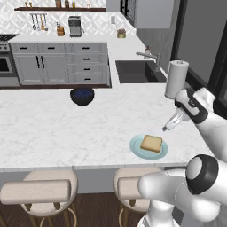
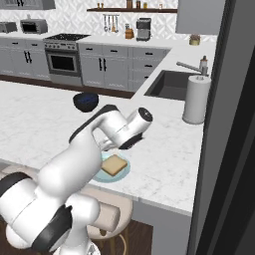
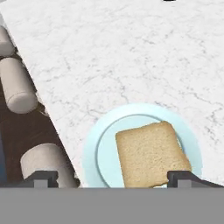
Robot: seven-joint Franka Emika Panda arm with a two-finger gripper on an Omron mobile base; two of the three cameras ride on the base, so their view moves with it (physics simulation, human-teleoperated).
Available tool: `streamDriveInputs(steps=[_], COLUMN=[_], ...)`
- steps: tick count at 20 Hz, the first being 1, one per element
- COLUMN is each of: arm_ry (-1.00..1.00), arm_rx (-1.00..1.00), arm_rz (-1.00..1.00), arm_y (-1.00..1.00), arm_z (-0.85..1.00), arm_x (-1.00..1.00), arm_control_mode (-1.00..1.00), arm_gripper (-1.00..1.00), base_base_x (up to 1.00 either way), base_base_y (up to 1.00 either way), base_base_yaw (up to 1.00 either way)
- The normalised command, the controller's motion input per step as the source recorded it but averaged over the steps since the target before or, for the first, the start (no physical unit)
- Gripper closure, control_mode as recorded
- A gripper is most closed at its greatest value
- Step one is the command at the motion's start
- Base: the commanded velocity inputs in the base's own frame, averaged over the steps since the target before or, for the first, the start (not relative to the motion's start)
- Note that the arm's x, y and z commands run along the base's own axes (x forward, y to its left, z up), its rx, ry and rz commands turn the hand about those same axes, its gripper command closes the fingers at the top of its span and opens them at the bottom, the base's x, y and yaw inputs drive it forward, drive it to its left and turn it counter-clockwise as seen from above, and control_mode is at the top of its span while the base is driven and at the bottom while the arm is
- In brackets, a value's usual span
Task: Start the toaster. Once the lever pops up, take the bread to the plate on the dining counter.
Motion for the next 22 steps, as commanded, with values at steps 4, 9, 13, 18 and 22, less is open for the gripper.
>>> streamDriveInputs(steps=[4,9,13,18,22], arm_ry=[0.00,0.01,0.00,0.00,-0.05], arm_rx=[-0.16,-0.05,-0.02,-0.01,-0.10], arm_rz=[-0.22,-0.30,-0.27,-0.26,-0.03], arm_y=[0.46,0.23,0.16,0.01,0.29], arm_z=[0.33,0.32,0.28,0.26,0.65], arm_x=[-0.92,-0.95,-1.00,-1.00,-0.88], arm_control_mode=[-1.00,-1.00,-1.00,-1.00,-1.00], arm_gripper=[-1.00,-1.00,-1.00,-1.00,-1.00], base_base_x=[0.00,0.00,0.00,0.00,0.00], base_base_y=[0.00,0.00,0.00,0.00,0.00], base_base_yaw=[0.00,0.00,0.00,0.00,0.00])
